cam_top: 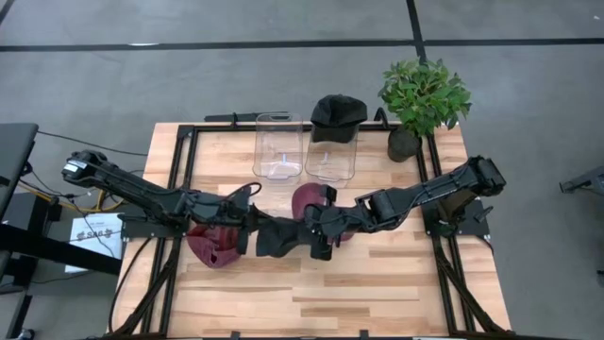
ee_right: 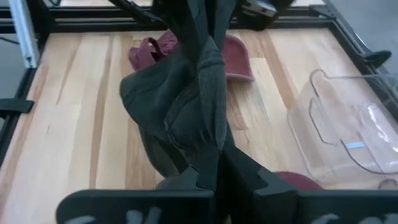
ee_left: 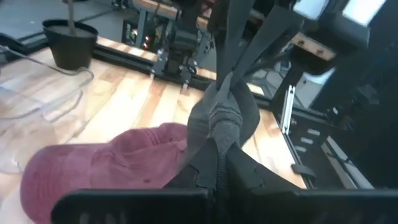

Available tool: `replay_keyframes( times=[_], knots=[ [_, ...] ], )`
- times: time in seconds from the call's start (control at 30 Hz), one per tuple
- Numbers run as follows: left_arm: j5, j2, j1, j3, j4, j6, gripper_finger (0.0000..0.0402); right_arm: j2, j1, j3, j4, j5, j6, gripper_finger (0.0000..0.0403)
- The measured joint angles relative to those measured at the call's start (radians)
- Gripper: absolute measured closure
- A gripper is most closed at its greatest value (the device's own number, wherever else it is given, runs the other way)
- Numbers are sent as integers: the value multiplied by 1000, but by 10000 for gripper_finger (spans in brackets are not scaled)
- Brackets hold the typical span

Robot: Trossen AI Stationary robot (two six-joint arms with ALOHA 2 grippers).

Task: Pick & Place hat
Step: Put the black cap into the right transparent bin

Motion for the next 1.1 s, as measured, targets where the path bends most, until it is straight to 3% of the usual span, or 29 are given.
replay_keyframes(
  times=[0.53,0.7,1.1],
  knots=[
    [14,0,0,0,-21,2,391,0,-57,-1,151,-164,-182,287],
    [14,0,0,0,-21,4,393,0,-90,-1,220,-258,-183,274],
    [14,1,0,0,-20,6,393,52,-93,3,234,-255,-156,269]
  ],
)
